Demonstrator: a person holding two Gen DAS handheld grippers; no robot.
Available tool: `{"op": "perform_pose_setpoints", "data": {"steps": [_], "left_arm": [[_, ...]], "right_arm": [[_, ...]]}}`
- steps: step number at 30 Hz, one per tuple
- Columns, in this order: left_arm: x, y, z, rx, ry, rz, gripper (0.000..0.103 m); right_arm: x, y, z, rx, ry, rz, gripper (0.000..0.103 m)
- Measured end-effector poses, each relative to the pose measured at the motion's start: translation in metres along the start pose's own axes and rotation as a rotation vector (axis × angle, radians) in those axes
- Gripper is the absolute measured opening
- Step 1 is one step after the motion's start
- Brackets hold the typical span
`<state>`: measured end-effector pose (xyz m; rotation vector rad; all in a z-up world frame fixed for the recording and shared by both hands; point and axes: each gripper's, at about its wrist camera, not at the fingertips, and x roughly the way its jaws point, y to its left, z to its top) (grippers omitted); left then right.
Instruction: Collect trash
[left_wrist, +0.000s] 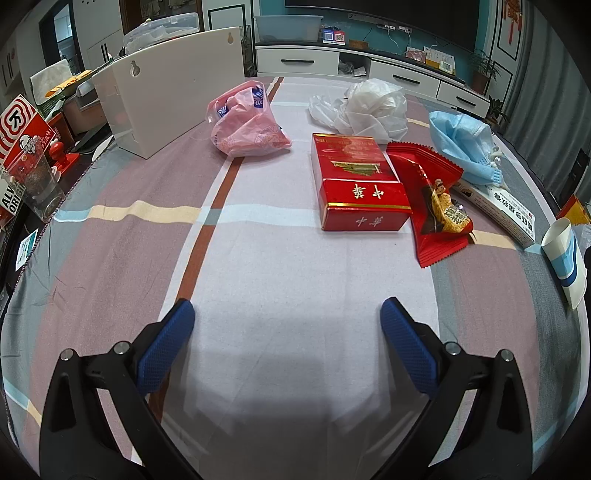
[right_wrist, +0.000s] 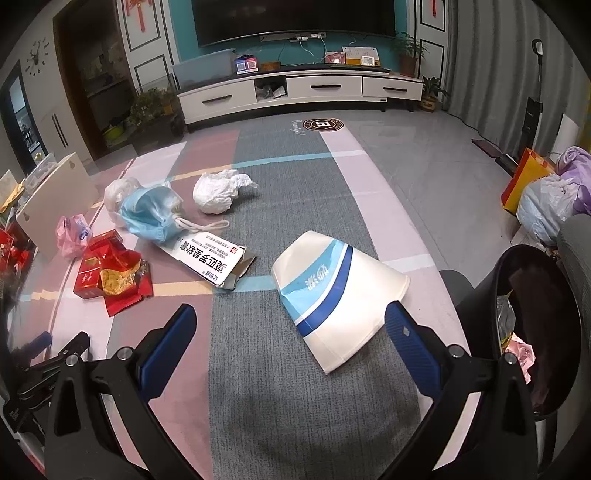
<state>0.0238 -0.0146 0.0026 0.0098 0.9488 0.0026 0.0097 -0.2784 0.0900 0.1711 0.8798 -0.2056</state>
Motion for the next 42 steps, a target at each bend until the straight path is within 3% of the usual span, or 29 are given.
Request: {"op": "perform_pose_setpoints", "data": {"steps": [25,31,36,42], "left_arm": [[0.0,0.0,0.0,0.0,-0.001,0.0,0.101],[0.0,0.0,0.0,0.0,0.0,0.0,0.101],[0.0,-0.001,0.0,-0.001,-0.001,0.0,0.101],[0.001,0.001,0.001,-0.002,0.0,-0.001,0.101]], "right_arm": [[0.004,-0.003,0.001,0.008,0.001,-0.007,0.1],[-0.004,-0.026,0.014,0.094,0.043,0.089,0.1],[-0.003,-0.047,0.031,0.181,0.067,0.096,0.1],[0.024,-0.042,0.039,0.1,0.145,0.049,0.1]]}}
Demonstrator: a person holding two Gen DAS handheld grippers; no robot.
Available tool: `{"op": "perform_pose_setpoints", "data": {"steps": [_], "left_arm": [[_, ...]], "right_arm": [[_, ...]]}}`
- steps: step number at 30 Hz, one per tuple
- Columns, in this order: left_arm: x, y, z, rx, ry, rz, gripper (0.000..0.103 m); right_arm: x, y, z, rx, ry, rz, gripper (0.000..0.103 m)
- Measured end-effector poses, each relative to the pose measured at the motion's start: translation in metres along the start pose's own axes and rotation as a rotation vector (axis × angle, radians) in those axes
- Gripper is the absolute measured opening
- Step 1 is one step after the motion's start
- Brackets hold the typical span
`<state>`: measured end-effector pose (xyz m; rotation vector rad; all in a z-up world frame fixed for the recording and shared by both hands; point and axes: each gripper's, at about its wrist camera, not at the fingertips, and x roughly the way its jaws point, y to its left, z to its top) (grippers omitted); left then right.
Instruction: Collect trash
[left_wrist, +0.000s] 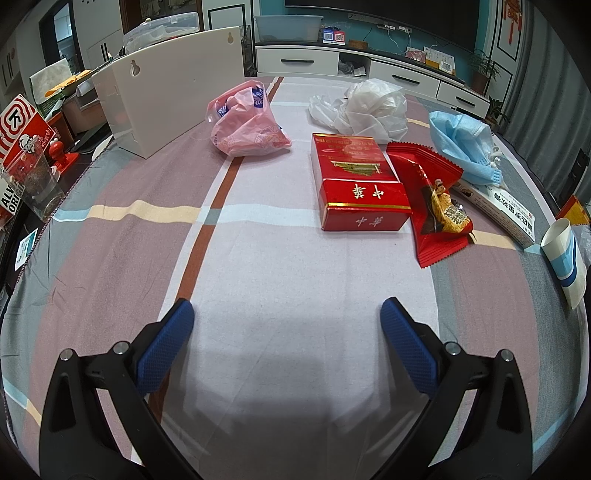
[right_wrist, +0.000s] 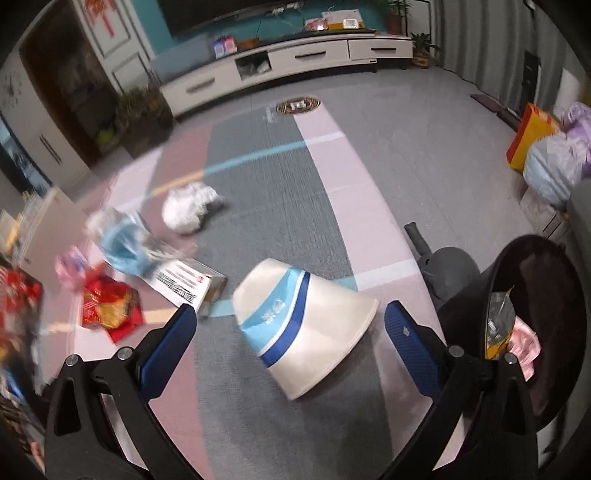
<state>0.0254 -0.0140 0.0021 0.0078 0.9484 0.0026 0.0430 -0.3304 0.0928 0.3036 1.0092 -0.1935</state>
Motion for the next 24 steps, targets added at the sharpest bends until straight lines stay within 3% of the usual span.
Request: {"op": "perform_pose_setpoints", "data": {"steps": [8,13,15,20,24], "left_arm": [[0.0,-0.001,0.0,0.0,0.0,0.0,0.101],[0.001,-0.002,0.003,-0.036,0.004,0.024,0.101],[0.001,-0.003,0.007,-0.042,0.044,0.017,0.1],[-0.018,-0.012,0.032,-0.137,0.093,-0.157,0.1],[-0.025,-0.036,0.061,-0.131,0.076,-0.237,0.098]], "right_arm": [[0.032,-0.004,0.006,-0.088,0.104,0.008,0.1],[0.034,-0.007,-0.002,-0.108,0.112,-0.006,0.1],[0.034,-0.005,-0.006,-0.133,0.103,-0.02,0.1],[0.039,0.002,-0.009,-0.172,0.104,-0.039,0.098],[0.043,0.004,-0.012,-0.188,0.115,-0.055,0.086]]}}
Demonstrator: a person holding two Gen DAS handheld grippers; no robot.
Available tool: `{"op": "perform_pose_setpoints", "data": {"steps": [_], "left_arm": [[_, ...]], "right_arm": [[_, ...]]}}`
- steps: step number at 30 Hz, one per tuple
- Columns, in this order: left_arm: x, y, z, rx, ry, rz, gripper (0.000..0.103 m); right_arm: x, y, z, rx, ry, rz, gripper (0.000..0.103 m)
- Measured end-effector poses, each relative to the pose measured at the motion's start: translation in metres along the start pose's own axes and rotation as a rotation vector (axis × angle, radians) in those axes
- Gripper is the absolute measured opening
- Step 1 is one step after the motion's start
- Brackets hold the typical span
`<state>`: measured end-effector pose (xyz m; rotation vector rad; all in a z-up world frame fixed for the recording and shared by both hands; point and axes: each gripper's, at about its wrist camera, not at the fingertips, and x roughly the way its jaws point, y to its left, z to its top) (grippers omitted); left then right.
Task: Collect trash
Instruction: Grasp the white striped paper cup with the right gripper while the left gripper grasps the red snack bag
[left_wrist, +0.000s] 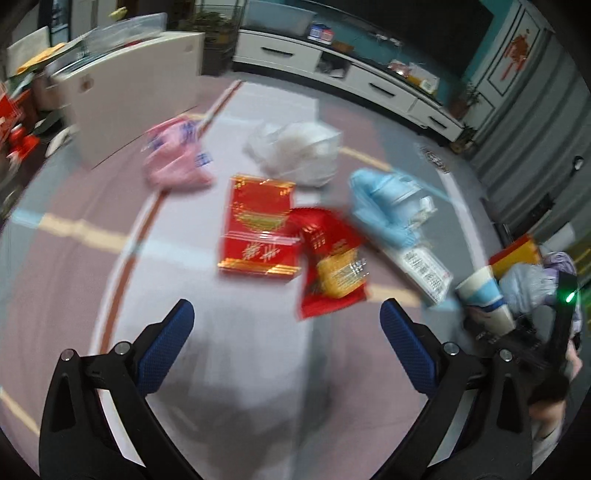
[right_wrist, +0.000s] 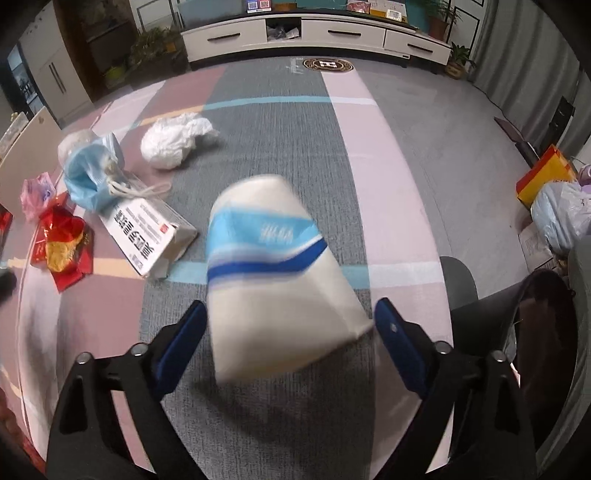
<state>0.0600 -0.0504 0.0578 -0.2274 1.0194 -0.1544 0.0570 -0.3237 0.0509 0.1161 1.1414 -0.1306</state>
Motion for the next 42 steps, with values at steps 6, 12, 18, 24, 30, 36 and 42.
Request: {"op": "perform_pose_setpoints", "data": {"steps": [6,12,18,24,30,36,42], "left_arm": [[0.027,-0.033,0.018,0.022,0.047,-0.058,0.082],[0.051,-0.037,0.015,0.019,0.092,-0.026,0.081],[0.07,-0.043,0.013,0.018,0.136,-0.037,0.081],[0.07,-0.049,0.017,0.03,0.112,-0.028,0.077],[0.066,-0.044,0.011,0.054,0.074,0.013,0.052],[0.062,-0.038,0.004,0.026,0.101,-0.056,0.036],[0.042,-0.037,-0.004,0.016,0.077,-0.084,0.035]], "right_arm": [[-0.002,-0.002,-0.003,-0.002,0.036,0.025,0.08],[-0.027,-0.011,-0.001,0.035,0.016,0.102,0.08],[-0.035,-0.014,0.01,0.045,-0.006,0.111,0.086],[-0.011,0.009,0.017,-0.076,0.027,0.093,0.086],[0.0,0.022,0.009,-0.138,0.025,0.01,0.075],[0.0,0.021,0.004,-0.146,0.019,-0.018,0.045],[-0.013,0.018,0.0,-0.137,-0.016,0.017,0.033]]}}
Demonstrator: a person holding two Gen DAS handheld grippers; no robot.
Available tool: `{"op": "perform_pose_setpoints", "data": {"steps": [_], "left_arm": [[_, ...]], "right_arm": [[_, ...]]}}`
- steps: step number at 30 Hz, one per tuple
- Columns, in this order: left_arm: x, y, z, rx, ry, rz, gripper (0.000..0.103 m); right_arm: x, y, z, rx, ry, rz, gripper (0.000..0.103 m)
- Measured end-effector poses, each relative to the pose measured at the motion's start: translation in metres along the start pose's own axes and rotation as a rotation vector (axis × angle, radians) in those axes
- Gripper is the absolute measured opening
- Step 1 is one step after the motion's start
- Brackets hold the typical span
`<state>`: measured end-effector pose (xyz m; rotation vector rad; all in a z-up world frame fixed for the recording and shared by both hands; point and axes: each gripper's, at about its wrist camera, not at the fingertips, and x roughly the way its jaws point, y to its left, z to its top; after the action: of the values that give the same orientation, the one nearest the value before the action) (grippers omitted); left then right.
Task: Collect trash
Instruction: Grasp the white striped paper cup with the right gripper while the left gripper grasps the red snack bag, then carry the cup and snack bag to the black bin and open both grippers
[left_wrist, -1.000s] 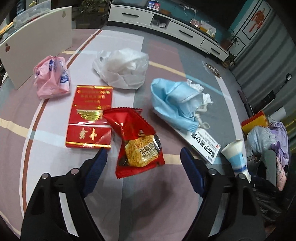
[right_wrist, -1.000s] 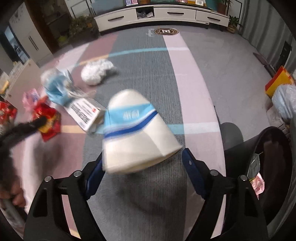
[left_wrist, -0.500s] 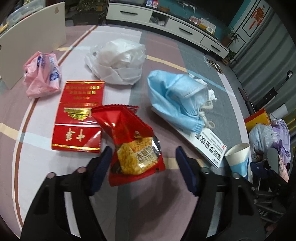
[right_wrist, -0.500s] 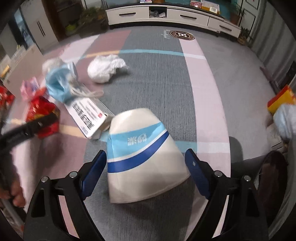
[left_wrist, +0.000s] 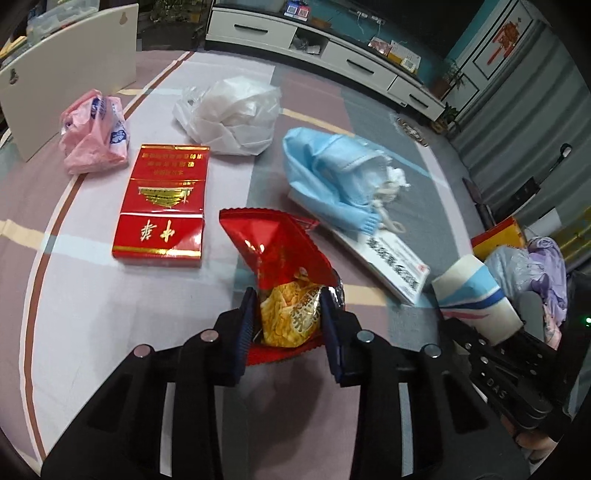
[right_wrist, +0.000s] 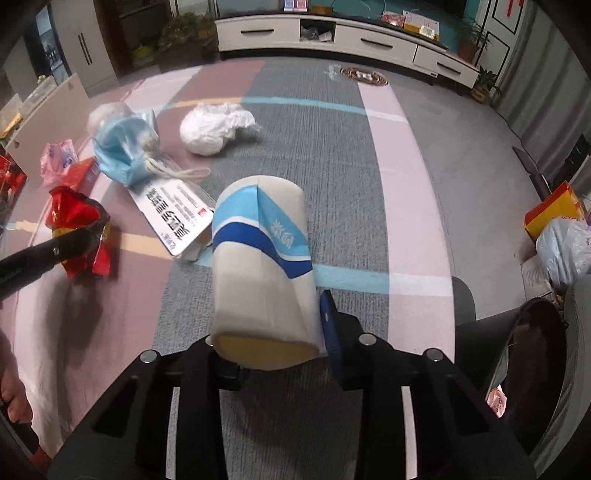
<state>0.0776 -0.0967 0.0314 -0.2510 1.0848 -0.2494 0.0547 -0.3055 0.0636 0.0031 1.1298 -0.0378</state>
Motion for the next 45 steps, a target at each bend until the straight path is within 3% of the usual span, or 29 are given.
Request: {"op": "perform_pose_setpoints", "data": {"steps": [10,20,23,33,45], "left_arm": [[-0.061,-0.049,-0.008,0.091,-0.099,-0.097,0.035],[-0.089,-0.183,-0.035,0.382,-0.149,-0.249,0.036],[-0.079,-0.218,-0.052,0.443,-0.122,-0.309,0.036],[-0.022,-0.32,-0.11,0.645,-0.016,-0.382,0.036],[0.039,-0.362,-0.146,0.724,0.114,-0.375,0.036]], "right_arm": [[-0.057,-0.025,-0.01,0.131,-0.123,0.069,0.033],[-0.13,-0.11,-0.046,0.368,-0.277,-0.12,0.033],[-0.141,-0.138,-0.064,0.442,-0.283,-0.182,0.034],[-0.138,-0.212,-0.115,0.681,-0.251,-0.219,0.034],[-0.105,-0.25,-0.138,0.824,-0.116,-0.156,0.034]]}}
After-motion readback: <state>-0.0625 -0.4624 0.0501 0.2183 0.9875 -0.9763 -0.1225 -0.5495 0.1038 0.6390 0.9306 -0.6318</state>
